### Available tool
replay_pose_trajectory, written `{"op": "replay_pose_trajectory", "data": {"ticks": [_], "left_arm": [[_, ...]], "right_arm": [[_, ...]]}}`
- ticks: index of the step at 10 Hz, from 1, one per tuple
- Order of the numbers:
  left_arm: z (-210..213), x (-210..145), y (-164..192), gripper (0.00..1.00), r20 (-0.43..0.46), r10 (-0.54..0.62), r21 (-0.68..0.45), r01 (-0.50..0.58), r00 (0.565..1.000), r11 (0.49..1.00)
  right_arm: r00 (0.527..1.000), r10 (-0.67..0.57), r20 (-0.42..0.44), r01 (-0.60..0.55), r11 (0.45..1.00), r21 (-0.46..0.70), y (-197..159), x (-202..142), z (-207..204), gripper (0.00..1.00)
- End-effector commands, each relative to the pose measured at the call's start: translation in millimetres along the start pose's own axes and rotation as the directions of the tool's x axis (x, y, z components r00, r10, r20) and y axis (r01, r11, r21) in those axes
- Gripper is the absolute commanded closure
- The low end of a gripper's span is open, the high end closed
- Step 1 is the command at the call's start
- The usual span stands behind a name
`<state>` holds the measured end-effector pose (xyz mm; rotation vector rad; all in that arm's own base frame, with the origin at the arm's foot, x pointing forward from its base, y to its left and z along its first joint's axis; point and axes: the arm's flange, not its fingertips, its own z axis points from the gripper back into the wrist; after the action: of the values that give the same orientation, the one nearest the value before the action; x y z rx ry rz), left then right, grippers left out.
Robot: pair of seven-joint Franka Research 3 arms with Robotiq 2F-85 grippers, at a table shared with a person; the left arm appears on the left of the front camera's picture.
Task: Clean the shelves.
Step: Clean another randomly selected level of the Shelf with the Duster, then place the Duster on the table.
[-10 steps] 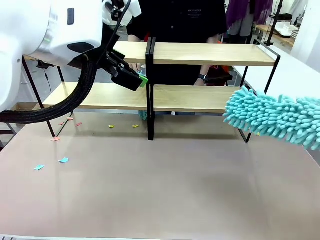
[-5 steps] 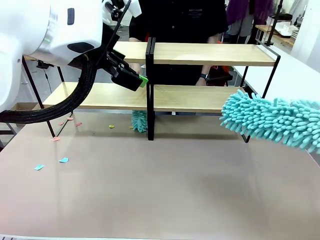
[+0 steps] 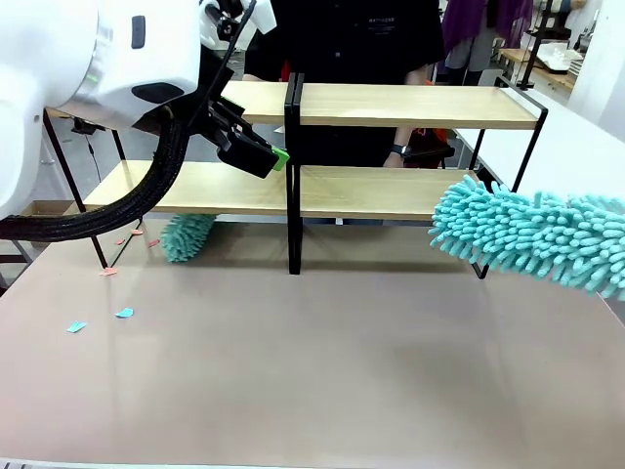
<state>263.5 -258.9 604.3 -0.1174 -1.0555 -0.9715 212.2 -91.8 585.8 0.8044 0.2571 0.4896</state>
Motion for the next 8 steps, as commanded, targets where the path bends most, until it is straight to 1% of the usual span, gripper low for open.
{"op": "replay_pose_trajectory", "data": {"ticks": [1, 7, 8], "left_arm": [[0.3, -1.8, 1.2, 0.00, -0.003, -0.005, -0.003, 0.005, 1.000, 1.000], [0.3, -1.8, 1.2, 0.00, -0.003, -0.005, -0.003, 0.005, 1.000, 1.000], [0.0, 0.0, 0.0, 0.00, 0.000, 0.000, 0.000, 0.000, 1.000, 1.000]], "right_arm": [[1.000, -0.018, 0.000, 0.018, 1.000, -0.005, 1.6, 0.2, 0.3, 0.88], [1.000, -0.018, 0.000, 0.018, 1.000, -0.005, 1.6, 0.2, 0.3, 0.88], [1.000, 0.000, 0.000, 0.000, 1.000, 0.000, 0.0, 0.0, 0.0, 0.88]]}}
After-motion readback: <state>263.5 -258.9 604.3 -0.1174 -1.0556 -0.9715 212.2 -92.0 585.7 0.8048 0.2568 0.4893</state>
